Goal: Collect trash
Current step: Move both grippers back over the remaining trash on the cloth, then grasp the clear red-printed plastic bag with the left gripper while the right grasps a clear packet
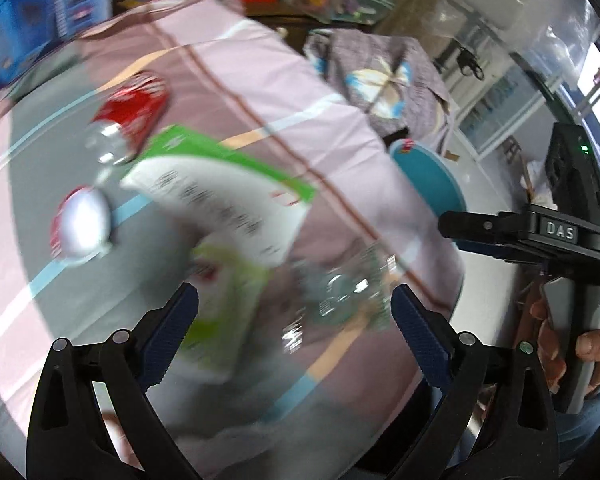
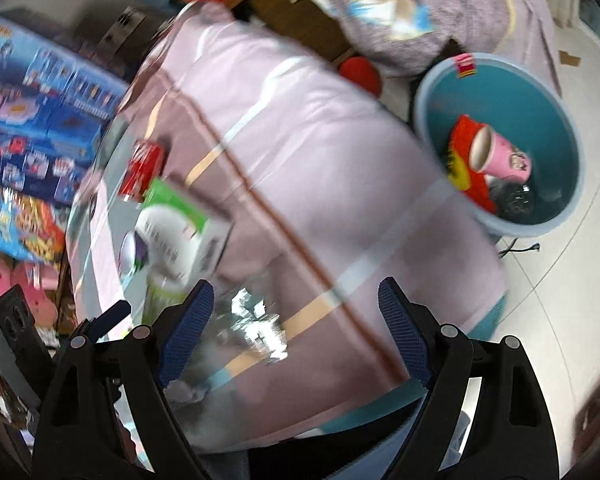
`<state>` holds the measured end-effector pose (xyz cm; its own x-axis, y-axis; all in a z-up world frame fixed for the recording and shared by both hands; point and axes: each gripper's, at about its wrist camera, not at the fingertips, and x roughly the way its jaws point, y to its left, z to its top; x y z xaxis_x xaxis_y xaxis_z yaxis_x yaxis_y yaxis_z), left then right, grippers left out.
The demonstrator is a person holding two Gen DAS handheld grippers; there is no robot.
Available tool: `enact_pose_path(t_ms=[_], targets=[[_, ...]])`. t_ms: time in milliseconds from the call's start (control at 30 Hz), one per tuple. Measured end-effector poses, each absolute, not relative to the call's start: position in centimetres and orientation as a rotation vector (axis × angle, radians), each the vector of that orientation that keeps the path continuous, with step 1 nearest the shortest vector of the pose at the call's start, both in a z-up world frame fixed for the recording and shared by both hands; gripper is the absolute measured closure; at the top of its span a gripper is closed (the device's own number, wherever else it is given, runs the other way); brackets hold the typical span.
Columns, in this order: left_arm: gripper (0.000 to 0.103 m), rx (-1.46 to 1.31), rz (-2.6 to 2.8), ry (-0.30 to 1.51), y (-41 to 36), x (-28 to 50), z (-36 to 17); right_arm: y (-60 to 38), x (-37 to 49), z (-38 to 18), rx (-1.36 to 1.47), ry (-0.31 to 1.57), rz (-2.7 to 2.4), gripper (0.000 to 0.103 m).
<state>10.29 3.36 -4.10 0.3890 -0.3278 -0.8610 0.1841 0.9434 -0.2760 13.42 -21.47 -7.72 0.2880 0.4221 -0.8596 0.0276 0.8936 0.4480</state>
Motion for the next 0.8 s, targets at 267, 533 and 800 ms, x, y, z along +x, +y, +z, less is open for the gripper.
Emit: enact_pose_path(t_ms=[267,533,800], targets=[[0.006,-0.141,-0.214,1.110,10.7,5.7,-4.7,-16.0,10.3,-7.6,0.328,1.290,0.344,0.022],[0.006,-0.187,-0.118,1.116,16.6,1.3,-6.1,-11.8,7.6,-8.4,0.264,1.328,0.401,0.022],[0.006,-0.159,-0.067,1.133,17.9,-1.3,-8.0,-9.7,6.0,-8.3,0.226,1.332,0.431,0.022]])
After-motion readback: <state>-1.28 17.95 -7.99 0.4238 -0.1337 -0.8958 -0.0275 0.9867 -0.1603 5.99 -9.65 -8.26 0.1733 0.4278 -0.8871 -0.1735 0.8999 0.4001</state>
